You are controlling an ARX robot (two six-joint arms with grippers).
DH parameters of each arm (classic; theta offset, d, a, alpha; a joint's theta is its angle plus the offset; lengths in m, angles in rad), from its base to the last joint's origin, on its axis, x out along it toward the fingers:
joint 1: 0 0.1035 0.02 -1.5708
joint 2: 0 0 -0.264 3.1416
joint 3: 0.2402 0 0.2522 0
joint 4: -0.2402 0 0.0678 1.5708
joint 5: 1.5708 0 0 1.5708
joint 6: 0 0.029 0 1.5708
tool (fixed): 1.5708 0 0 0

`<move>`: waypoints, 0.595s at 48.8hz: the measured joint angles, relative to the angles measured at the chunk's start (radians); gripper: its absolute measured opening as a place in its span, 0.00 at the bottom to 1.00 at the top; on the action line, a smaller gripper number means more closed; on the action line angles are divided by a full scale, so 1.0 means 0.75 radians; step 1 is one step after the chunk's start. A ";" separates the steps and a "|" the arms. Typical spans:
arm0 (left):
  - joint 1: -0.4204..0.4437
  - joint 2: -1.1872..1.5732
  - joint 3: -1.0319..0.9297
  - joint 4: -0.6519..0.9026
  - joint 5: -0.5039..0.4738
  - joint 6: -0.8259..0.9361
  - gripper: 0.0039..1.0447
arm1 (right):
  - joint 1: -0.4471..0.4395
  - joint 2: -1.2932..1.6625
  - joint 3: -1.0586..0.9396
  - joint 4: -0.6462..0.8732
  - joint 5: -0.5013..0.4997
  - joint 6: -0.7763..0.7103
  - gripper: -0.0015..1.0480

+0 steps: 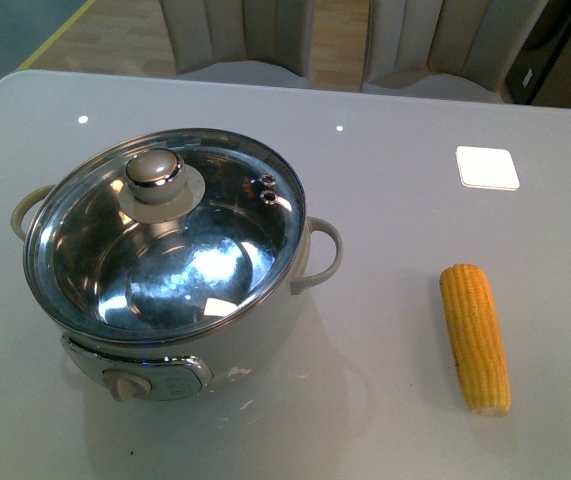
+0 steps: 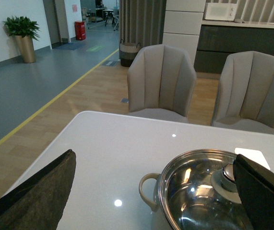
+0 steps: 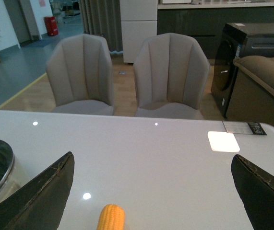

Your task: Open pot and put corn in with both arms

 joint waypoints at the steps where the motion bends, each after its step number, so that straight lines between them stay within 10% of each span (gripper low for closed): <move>1: 0.000 0.000 0.000 0.000 0.000 0.000 0.94 | 0.000 0.001 0.000 0.000 0.000 0.000 0.91; 29: 0.000 0.000 0.000 0.000 0.000 0.000 0.94 | 0.000 0.001 0.000 0.000 0.000 0.000 0.91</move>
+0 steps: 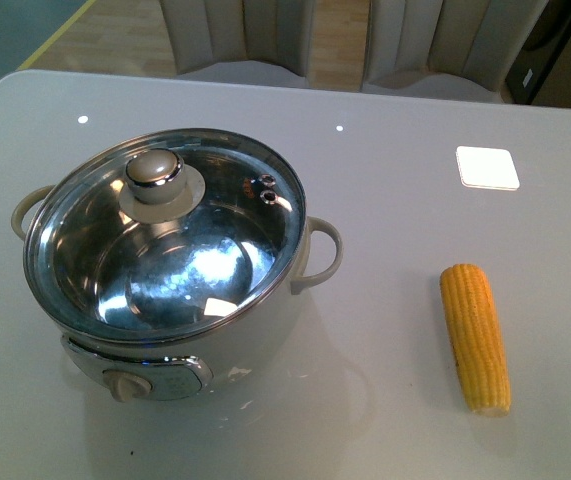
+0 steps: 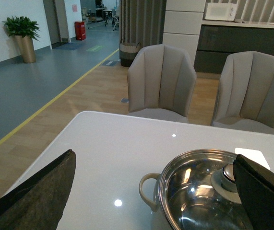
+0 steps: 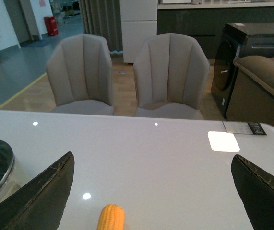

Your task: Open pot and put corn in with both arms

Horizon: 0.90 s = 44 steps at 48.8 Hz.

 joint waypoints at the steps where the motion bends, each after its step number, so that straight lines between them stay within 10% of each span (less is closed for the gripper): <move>1: 0.000 0.000 0.000 0.000 0.000 0.000 0.94 | 0.000 0.000 0.000 0.000 0.000 0.000 0.91; 17: 0.001 0.002 0.001 -0.003 0.004 0.001 0.94 | 0.000 -0.001 0.000 0.000 0.000 0.000 0.91; 22: -0.010 0.300 0.191 -0.484 0.091 0.074 0.94 | 0.000 -0.001 0.000 0.000 -0.002 -0.001 0.91; 27: -0.049 0.406 0.204 -0.531 0.072 0.075 0.94 | 0.000 0.000 0.000 0.000 -0.001 0.000 0.91; 44: -0.251 1.195 0.361 0.236 -0.085 0.068 0.94 | 0.000 -0.001 0.000 0.000 -0.002 -0.001 0.91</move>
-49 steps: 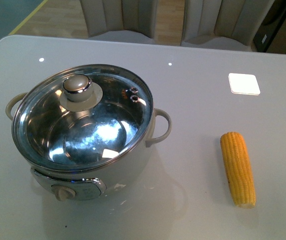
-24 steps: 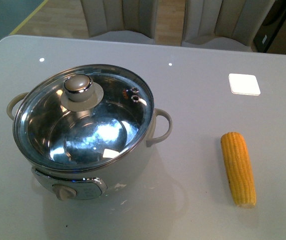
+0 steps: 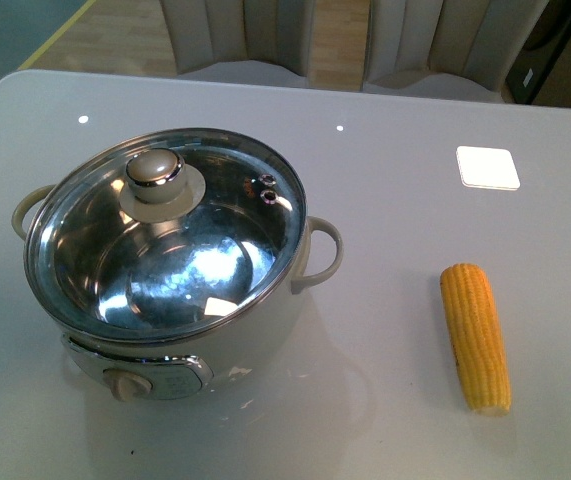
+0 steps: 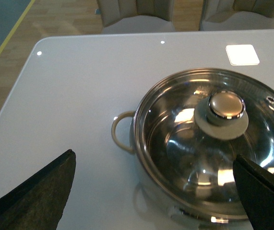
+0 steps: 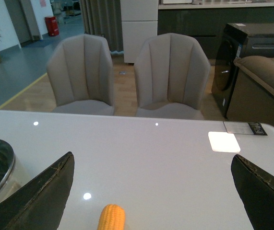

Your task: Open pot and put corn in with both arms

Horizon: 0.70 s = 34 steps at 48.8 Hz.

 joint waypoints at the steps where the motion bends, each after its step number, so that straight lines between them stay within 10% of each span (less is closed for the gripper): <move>1: -0.022 0.091 0.018 0.079 -0.016 -0.006 0.94 | 0.000 0.000 0.000 0.000 0.000 0.001 0.91; 34: -0.259 1.182 0.392 0.762 -0.156 -0.130 0.94 | 0.000 0.000 0.000 0.000 0.000 0.001 0.91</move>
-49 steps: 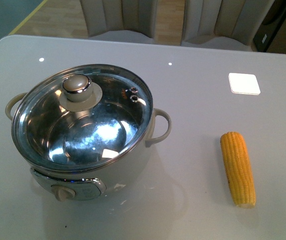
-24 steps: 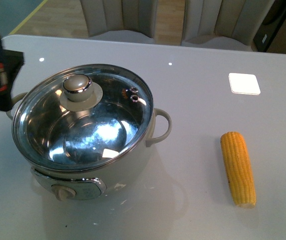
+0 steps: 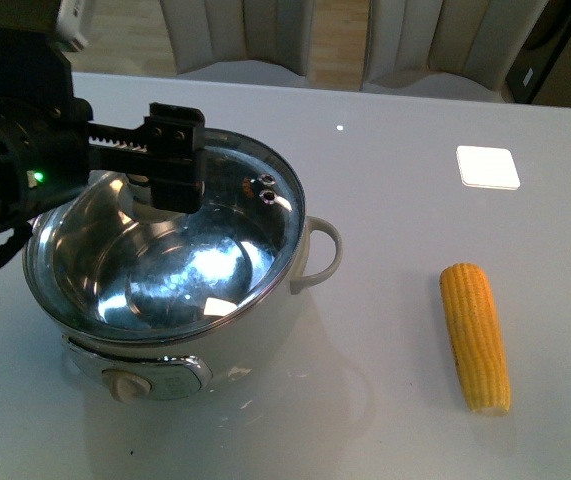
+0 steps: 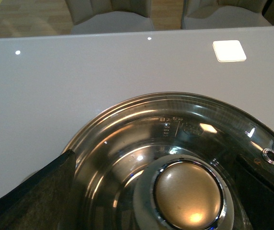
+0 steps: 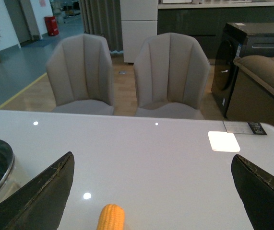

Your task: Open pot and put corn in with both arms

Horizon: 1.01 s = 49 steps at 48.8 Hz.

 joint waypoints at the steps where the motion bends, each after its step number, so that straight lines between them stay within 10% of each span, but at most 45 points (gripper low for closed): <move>1: -0.009 0.020 0.006 0.011 0.000 -0.010 0.94 | 0.000 0.000 0.000 0.000 0.000 0.000 0.91; 30: -0.060 0.229 0.044 0.110 -0.024 -0.106 0.94 | 0.000 0.000 0.000 0.000 0.000 -0.001 0.91; 49: -0.069 0.235 0.073 0.086 -0.050 -0.143 0.43 | 0.000 0.000 0.000 0.000 0.000 0.000 0.91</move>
